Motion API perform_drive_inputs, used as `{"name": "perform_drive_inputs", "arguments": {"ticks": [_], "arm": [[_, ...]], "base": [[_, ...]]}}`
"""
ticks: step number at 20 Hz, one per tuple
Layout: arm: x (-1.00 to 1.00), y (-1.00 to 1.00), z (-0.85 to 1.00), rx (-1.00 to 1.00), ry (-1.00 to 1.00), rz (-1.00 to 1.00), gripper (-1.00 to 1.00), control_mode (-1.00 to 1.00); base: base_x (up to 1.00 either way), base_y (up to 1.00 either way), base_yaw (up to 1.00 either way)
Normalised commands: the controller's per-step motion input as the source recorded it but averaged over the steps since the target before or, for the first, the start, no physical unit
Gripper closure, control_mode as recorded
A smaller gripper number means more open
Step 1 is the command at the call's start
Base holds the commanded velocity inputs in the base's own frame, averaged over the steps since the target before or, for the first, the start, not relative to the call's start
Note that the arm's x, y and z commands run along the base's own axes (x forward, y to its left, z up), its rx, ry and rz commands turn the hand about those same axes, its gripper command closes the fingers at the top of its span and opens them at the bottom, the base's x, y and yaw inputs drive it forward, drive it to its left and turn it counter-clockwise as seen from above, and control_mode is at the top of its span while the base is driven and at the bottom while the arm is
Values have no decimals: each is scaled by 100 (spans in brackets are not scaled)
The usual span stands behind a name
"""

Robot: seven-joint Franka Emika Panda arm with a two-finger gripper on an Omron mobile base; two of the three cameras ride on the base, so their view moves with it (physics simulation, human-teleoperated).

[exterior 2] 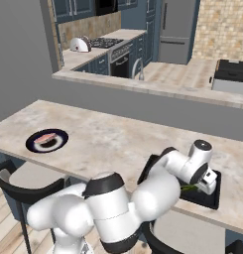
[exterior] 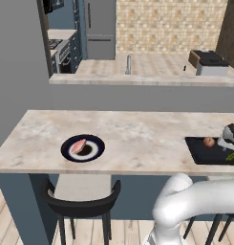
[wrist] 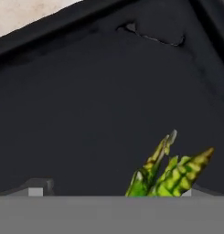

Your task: Create a steak meal by picking up the steak and asparagus from the tray and placing them on the plate. Leave the peach on the tray.

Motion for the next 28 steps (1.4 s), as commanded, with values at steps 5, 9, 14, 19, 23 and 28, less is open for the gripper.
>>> {"name": "perform_drive_inputs", "arguments": {"ticks": [5,9,14,19,23,28], "arm": [[0,-7,-39,0,0,0,100,-100],[0,0,-25,0,0,0,100,-100],[-8,0,-1,0,0,-1,100,-100],[-16,7,34,1,0,-11,100,-100],[-13,4,71,4,0,-17,100,-100],[-15,29,79,2,-2,-18,100,-100]], "base": [[0,0,0],[0,0,0],[0,0,0],[0,0,0],[0,0,0],[0,0,0]]}}
